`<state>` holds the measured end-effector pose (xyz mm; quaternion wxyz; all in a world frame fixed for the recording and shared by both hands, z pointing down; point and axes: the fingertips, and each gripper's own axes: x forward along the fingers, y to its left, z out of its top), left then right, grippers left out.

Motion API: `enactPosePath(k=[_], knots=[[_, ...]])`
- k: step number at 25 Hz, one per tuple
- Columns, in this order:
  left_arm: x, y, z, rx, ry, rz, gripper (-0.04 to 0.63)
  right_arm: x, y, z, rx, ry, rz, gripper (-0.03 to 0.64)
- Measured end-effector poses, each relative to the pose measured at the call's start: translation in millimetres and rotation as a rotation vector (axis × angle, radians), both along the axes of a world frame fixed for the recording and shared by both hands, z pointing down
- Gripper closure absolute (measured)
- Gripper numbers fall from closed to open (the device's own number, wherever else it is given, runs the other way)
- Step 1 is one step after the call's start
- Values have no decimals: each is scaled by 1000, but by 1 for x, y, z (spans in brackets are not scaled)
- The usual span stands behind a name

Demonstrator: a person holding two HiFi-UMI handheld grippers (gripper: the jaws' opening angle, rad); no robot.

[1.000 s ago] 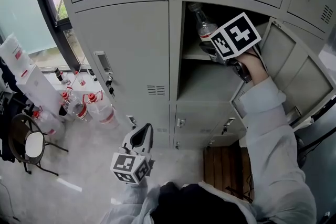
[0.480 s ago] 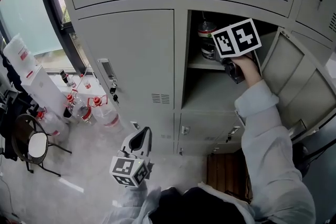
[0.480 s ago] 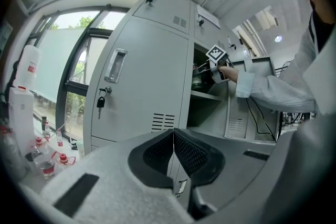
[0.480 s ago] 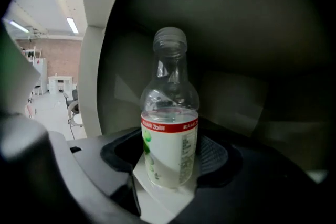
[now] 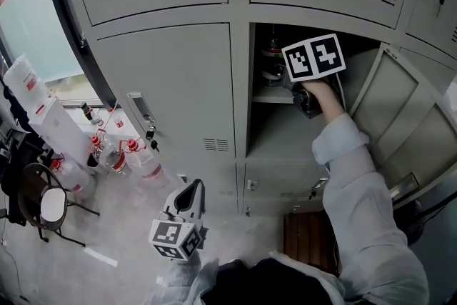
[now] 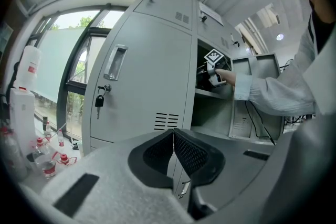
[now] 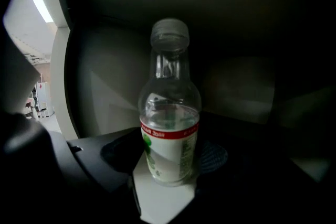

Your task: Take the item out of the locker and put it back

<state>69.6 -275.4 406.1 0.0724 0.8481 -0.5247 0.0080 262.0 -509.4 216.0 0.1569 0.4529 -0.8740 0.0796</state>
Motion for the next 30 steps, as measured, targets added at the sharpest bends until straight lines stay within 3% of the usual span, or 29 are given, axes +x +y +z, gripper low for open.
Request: enactPosePath(k=[13, 30], knots=[[3, -3, 3, -3, -4, 11, 588, -9, -30, 1, 37, -31, 43, 318], [-19, 20, 8, -25, 24, -39, 588, -8, -37, -3, 125, -82, 104, 310]])
